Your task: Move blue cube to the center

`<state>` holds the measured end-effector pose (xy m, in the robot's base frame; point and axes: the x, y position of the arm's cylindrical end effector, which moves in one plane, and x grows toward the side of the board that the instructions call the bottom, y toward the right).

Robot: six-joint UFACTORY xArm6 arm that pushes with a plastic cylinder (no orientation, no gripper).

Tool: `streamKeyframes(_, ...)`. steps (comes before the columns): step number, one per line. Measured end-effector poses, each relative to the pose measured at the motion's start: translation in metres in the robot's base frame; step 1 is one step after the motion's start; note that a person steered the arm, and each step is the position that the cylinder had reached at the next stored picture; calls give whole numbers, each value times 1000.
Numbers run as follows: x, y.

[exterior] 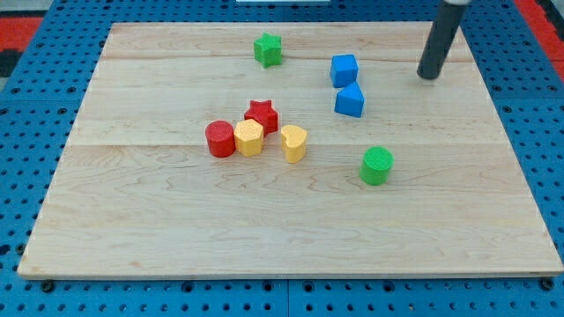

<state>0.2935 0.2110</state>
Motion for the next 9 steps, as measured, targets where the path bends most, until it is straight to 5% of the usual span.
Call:
streamKeyframes(1,-37,-40)
streamKeyframes(4,36,-96)
streamKeyframes(6,-43,-102)
streamKeyframes(9,54,-125)
